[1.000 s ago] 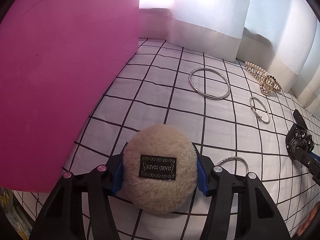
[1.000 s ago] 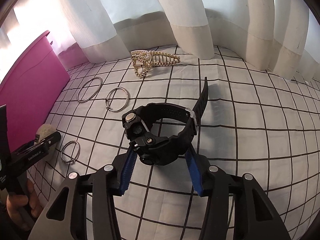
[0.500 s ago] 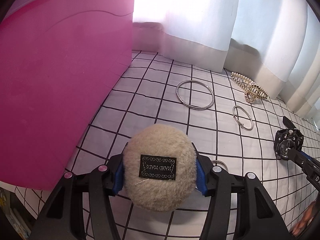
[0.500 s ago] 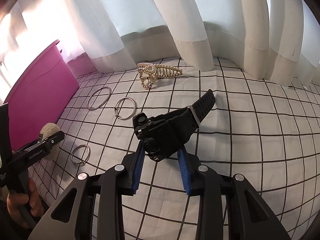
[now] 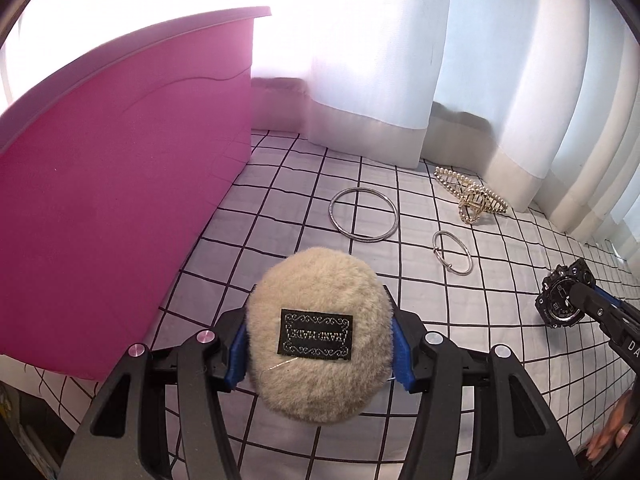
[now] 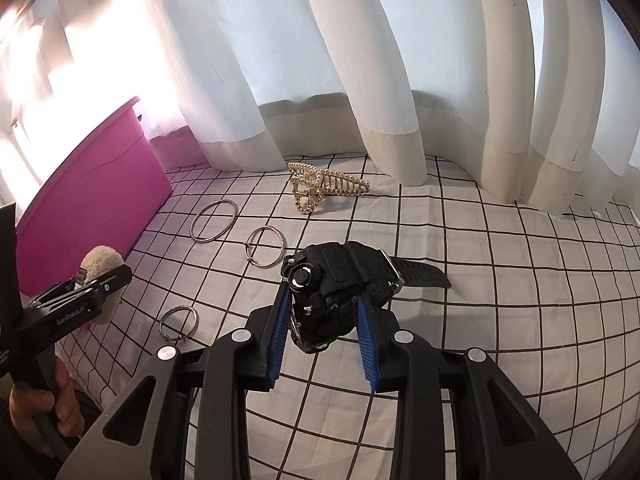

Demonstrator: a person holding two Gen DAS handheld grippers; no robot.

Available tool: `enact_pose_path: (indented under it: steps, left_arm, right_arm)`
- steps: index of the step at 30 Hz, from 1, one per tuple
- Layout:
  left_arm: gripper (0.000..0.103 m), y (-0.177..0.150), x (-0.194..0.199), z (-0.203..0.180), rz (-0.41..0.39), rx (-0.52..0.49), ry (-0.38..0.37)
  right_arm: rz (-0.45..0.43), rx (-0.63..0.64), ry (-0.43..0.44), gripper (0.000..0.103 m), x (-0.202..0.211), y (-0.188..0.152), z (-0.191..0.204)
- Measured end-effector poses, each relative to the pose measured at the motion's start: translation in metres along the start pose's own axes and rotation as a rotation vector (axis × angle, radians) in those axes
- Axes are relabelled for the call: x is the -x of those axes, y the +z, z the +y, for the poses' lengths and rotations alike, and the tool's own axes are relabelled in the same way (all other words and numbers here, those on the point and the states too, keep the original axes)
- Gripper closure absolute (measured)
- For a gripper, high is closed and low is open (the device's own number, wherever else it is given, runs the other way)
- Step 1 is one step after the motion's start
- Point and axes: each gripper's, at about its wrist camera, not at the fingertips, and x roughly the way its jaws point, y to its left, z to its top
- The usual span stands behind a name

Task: Organize jewelry
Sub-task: 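Close the left tool on the beige ball while the right tool grasps the black watch, then carry the beige ball in the left tool while the right tool carries the watch over the tub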

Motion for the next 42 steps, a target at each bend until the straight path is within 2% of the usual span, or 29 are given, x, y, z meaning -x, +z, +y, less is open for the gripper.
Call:
enact_pose_path:
  steps: [3, 6, 25, 36, 42]
  left_arm:
    - [0.049, 0.003, 0.006, -0.001, -0.007, 0.001, -0.007]
    - [0.049, 0.006, 0.014, -0.002, -0.019, 0.003, -0.011]
    - [0.049, 0.021, 0.057, -0.010, -0.076, 0.008, -0.024]
    - [0.049, 0.055, 0.117, 0.001, -0.181, 0.053, -0.005]
    - [0.049, 0.073, 0.154, 0.024, -0.234, 0.084, 0.041]
  right_arm:
    - [-0.006, 0.005, -0.001, 0.074, 0.005, 0.004, 0.001]
    - [-0.010, 0.017, 0.000, 0.080, 0.010, 0.007, 0.003]
    - [-0.054, 0.082, 0.022, 0.081, 0.037, 0.029, 0.018]
    - [-0.169, 0.196, 0.122, 0.081, 0.072, 0.080, 0.074]
    - [-0.236, 0.269, 0.229, 0.081, 0.081, 0.111, 0.124]
